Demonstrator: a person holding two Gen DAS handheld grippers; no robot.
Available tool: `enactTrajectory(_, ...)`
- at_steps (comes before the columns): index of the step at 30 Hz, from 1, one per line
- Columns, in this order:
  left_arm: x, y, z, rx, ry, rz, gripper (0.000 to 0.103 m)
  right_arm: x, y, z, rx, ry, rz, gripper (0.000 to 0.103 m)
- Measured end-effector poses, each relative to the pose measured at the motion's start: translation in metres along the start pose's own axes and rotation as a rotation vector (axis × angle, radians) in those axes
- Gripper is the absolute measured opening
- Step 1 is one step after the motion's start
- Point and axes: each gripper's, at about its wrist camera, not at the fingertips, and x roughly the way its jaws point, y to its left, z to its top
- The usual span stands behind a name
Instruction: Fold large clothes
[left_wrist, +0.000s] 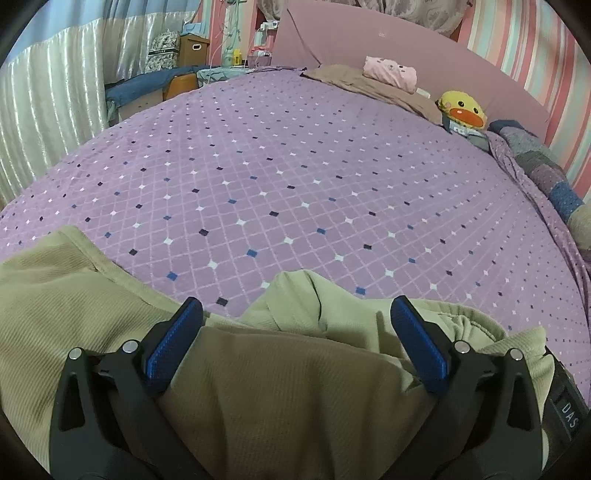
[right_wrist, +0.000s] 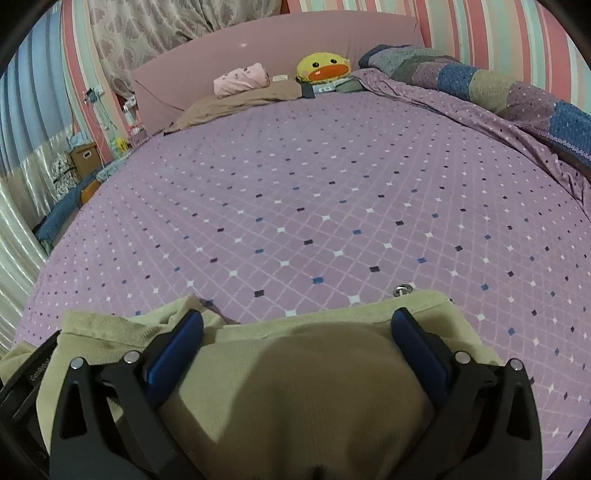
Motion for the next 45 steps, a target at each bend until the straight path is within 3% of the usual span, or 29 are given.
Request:
enactTrajectory(7,-0.019,0.006,-0.002,-0.011,-0.044,-0.048,0.1,-0.028,-0.013,-0.006,0.056,-0.146,0.106,0.102)
enactTrajectory(12,-0.042,0.018,0.002,-0.001,-0.033,-0.12,0.1,-0.03,-0.016,-0.005,0.054,-0.148,0.18,0.102)
enactTrajectory(17,-0.08,0.04,0.004,0.141,-0.035,-0.024,0.1,-0.031,-0.021,-0.004,0.067,-0.152,0.22,0.102)
enactTrajectory(22,-0.112,0.098,0.01,0.22,-0.151,0.109,0.1,-0.03,-0.018,-0.004,0.051,-0.153,0.222,0.102)
enactTrajectory(28,-0.102,0.154,0.01,0.081,-0.209,0.03,0.1,-0.031,-0.016,-0.004,0.041,-0.163,0.229,0.102)
enactTrajectory(33,-0.081,0.151,-0.01,0.115,-0.209,0.034,0.1,-0.035,-0.01,-0.006,0.019,-0.192,0.236,0.102)
enactTrajectory(45,-0.068,0.16,-0.016,0.038,-0.256,-0.107,0.1,-0.051,-0.014,-0.016,0.04,-0.3,0.179,0.102)
